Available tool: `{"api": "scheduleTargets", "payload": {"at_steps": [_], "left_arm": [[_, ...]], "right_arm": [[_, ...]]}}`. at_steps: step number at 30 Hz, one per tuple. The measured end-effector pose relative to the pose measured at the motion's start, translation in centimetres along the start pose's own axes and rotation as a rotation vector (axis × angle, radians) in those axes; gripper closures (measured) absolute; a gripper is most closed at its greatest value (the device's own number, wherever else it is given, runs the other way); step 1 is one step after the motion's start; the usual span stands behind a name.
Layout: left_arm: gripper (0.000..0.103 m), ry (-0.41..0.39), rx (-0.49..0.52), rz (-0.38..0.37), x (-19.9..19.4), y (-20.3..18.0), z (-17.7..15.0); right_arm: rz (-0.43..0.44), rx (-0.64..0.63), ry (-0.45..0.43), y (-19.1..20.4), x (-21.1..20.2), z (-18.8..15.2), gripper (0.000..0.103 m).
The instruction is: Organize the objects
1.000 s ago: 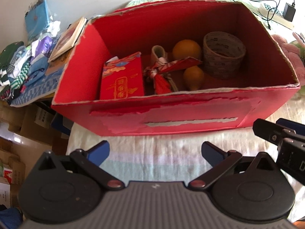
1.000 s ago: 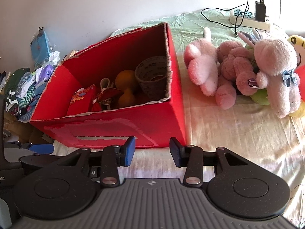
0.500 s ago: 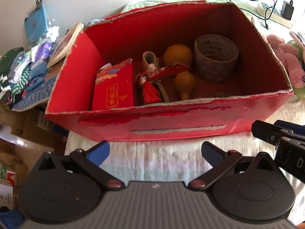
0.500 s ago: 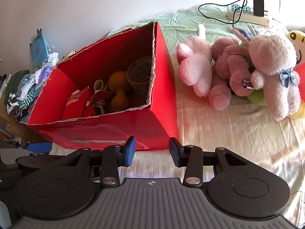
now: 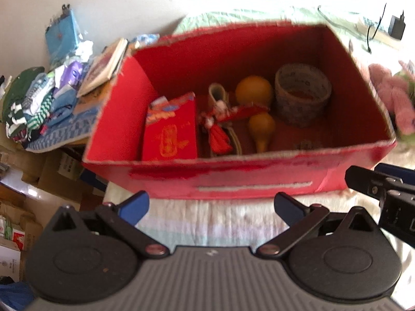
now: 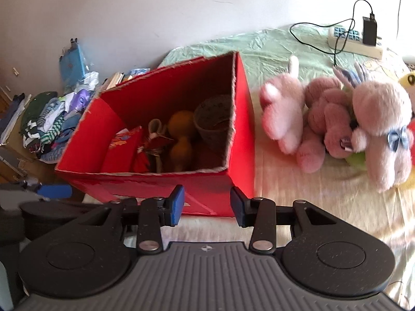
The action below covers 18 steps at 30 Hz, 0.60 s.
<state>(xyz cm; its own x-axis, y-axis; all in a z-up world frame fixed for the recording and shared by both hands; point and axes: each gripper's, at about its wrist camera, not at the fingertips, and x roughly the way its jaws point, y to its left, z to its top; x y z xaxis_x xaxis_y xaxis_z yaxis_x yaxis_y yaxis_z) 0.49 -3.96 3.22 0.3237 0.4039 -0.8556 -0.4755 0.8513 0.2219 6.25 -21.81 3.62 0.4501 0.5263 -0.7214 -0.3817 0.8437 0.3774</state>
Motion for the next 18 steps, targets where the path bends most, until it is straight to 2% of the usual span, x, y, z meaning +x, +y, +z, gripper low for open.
{"api": "scheduleTargets", "payload": {"at_steps": [5, 9, 13, 18], "left_arm": [[0.001, -0.079, -0.029, -0.029, -2.9, 1.7, 2.0], [0.001, -0.155, -0.05, -0.016, -4.5, 3.0, 3.9], [0.001, -0.175, -0.071, -0.023, -4.4, 4.1, 5.5], [0.001, -0.191, -0.065, -0.031, -3.7, 4.8, 6.4]], "right_arm": [[0.026, -0.02, 0.002, 1.2, -1.2, 1.1, 0.06], [0.014, -0.053, -0.073, 2.2, -2.5, 2.0, 0.06], [-0.04, -0.086, -0.172, 3.3, -3.2, 3.1, 0.06], [-0.056, -0.062, -0.202, 4.1, -2.0, 3.7, 0.06]]}}
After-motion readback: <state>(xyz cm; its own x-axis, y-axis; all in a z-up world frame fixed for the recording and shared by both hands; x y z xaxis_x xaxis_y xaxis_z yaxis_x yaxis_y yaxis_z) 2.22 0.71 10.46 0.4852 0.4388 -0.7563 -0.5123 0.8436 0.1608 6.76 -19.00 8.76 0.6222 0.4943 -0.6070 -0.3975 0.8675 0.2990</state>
